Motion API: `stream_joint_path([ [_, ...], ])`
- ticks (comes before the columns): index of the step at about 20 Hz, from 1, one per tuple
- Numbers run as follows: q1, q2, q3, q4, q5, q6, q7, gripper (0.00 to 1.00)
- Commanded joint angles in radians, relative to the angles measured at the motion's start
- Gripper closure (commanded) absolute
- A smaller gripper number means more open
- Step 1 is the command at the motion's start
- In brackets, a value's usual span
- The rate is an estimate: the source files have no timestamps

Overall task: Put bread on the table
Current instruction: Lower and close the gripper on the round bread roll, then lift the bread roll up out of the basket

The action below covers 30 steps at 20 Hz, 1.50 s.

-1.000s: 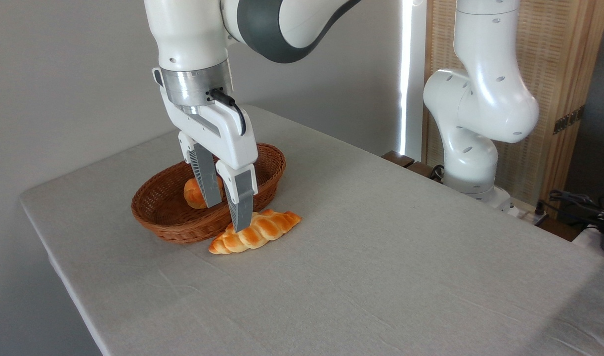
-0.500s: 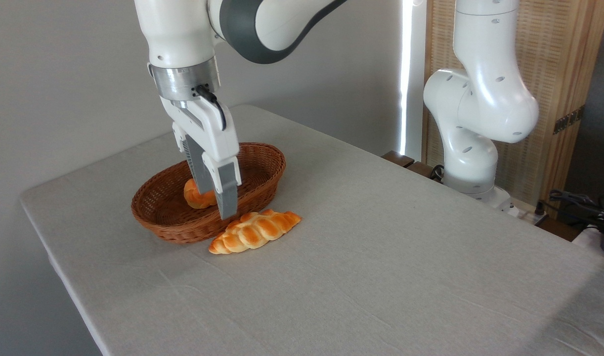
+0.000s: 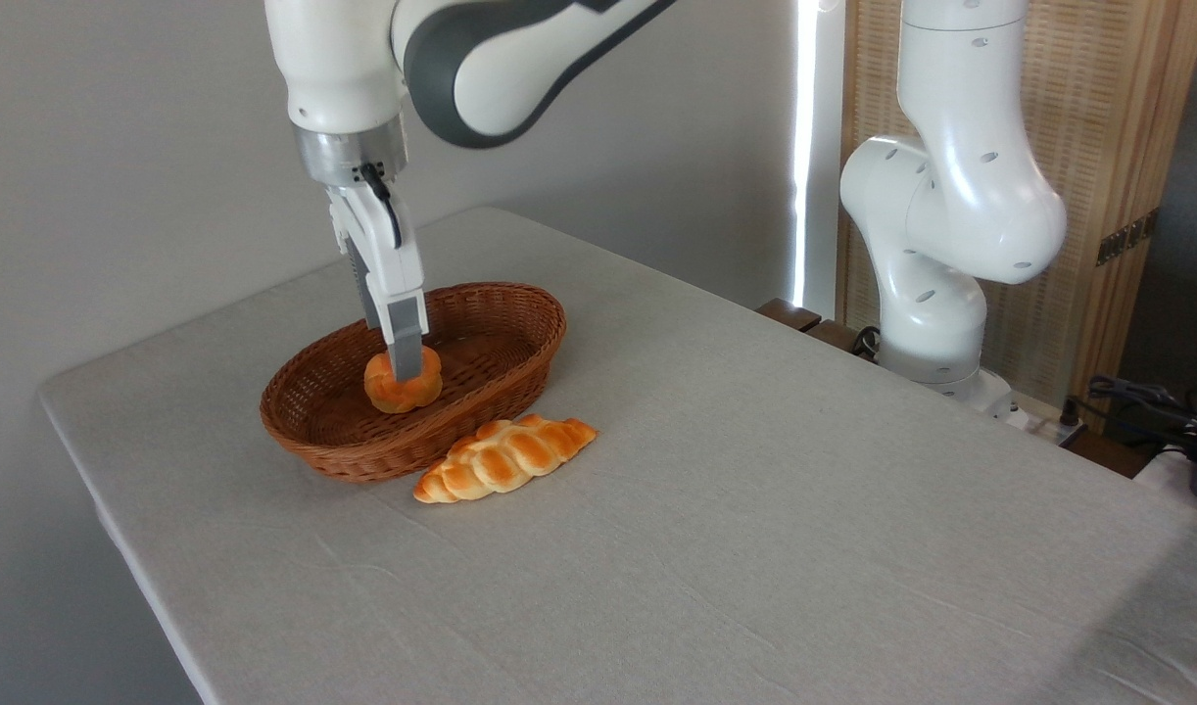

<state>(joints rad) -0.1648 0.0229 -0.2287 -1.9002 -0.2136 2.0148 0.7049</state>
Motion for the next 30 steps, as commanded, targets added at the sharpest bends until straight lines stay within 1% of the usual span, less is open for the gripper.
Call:
stream_joint_path([
  [1,-0.001,0.003,-0.044,-0.065,-0.024,0.108,0.007,0.0],
  [2,-0.001,0.011,-0.061,-0.08,-0.024,0.14,0.007,0.0],
  [4,-0.001,0.02,-0.075,-0.089,-0.024,0.162,0.007,0.0],
  [6,-0.001,0.032,-0.078,-0.089,-0.024,0.16,0.008,0.0],
  [8,-0.022,0.045,-0.078,-0.095,-0.012,0.16,0.016,0.0],
  [11,-0.025,0.072,-0.078,-0.096,-0.01,0.166,0.016,0.0],
  [16,-0.027,0.092,-0.08,-0.096,-0.009,0.185,0.016,0.0],
  [17,-0.027,0.095,-0.081,-0.096,0.002,0.183,0.018,0.04],
  [18,-0.027,0.095,-0.081,-0.096,0.019,0.183,0.018,0.1],
  [19,-0.027,0.095,-0.083,-0.096,0.045,0.183,0.015,0.28],
  [20,-0.027,0.097,-0.083,-0.094,0.046,0.183,0.013,0.4],
  [21,-0.027,0.097,-0.083,-0.092,0.048,0.186,0.015,0.66],
  [22,-0.027,0.095,-0.083,-0.092,0.048,0.185,0.016,0.75],
  [24,-0.027,0.095,-0.083,-0.092,0.048,0.185,0.016,0.75],
  [30,-0.027,0.094,-0.083,-0.091,0.048,0.185,0.013,0.72],
])
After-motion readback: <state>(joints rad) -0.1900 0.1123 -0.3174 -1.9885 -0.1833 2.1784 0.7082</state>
